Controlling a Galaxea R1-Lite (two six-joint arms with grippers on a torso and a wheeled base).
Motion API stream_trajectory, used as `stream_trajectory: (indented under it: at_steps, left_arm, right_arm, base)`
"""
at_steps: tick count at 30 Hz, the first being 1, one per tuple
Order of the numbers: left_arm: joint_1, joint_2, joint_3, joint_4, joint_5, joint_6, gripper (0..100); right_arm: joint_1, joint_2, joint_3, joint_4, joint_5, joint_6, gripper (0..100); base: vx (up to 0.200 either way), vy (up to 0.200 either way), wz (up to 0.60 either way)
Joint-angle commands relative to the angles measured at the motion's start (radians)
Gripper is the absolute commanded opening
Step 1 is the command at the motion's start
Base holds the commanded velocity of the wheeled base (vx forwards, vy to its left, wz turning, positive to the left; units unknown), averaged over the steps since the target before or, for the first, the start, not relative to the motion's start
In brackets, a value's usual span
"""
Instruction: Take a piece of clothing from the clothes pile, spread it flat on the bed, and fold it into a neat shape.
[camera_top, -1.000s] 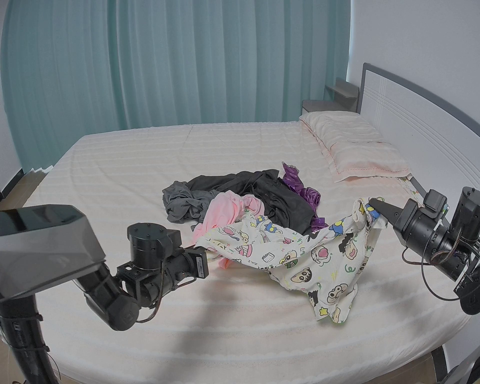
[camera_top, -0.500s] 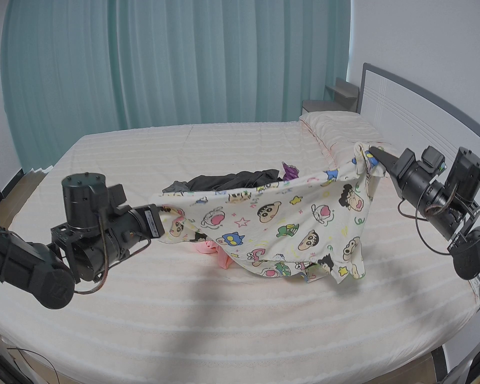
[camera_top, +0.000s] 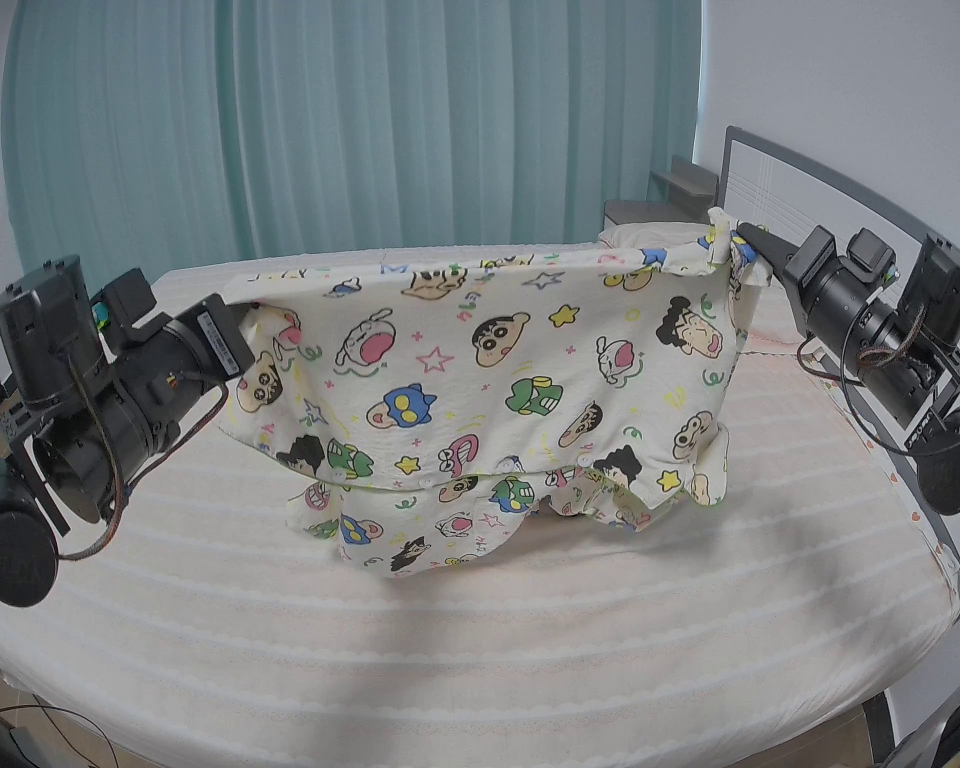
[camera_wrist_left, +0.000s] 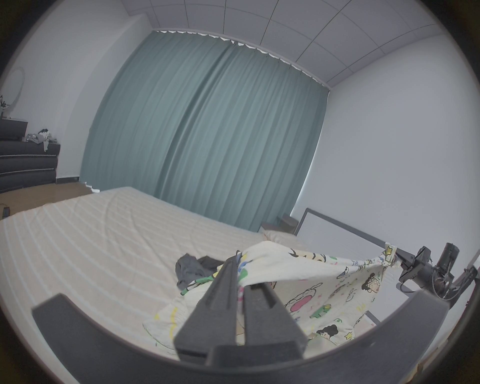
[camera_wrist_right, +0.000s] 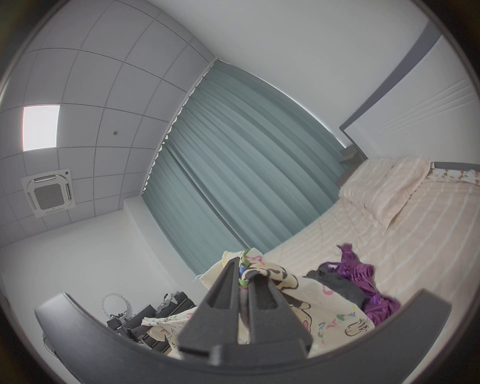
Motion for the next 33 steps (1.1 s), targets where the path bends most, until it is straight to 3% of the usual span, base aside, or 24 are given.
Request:
stream_trajectory:
  at_steps: [1,4,11,19,23,30,33]
  left_arm:
    - [-0.085,0.019,0.156,-0.012,-0.003,-0.112,0]
    - [-0.097,0.089,0.162,-0.036,-0.011,-0.216,0]
    - [-0.099,0.266,0.105,-0.147,-0.026,-0.239,0]
    - [-0.107,0.253,0.140,-0.170,-0.026,-0.250,0]
    - [-0.122,0.223,0.171,-0.175,-0.029,-0.295,0]
    - [-0.128,0.212,0.193,-0.176,-0.034,-0.316,0]
    - [-0.192,0.215,0.191,-0.178,-0.089,-0.377,0]
  right_arm:
    - [0.045,0.005,0.159,-0.008,0.008,0.045,0]
    - [0.102,0.035,0.216,-0.025,0.010,0.129,0]
    - [0.140,0.181,0.211,-0.173,-0.006,0.163,0]
    - [0.134,0.141,0.249,-0.229,-0.019,0.163,0]
    - [0.154,0.082,0.369,-0.242,0.002,0.169,0]
    - [0.183,0.144,0.387,-0.252,0.017,0.183,0]
    - [0.226,0.187,0.406,-0.374,0.019,0.264,0]
  base:
    - [0.000,0.000,0.00]
    - [0.000,0.000,0.00]
    - [0.000,0.000,0.00]
    - [0.000,0.000,0.00]
    - [0.000,0.000,0.00]
    - [0.000,0.000,0.00]
    - [0.000,0.000,0.00]
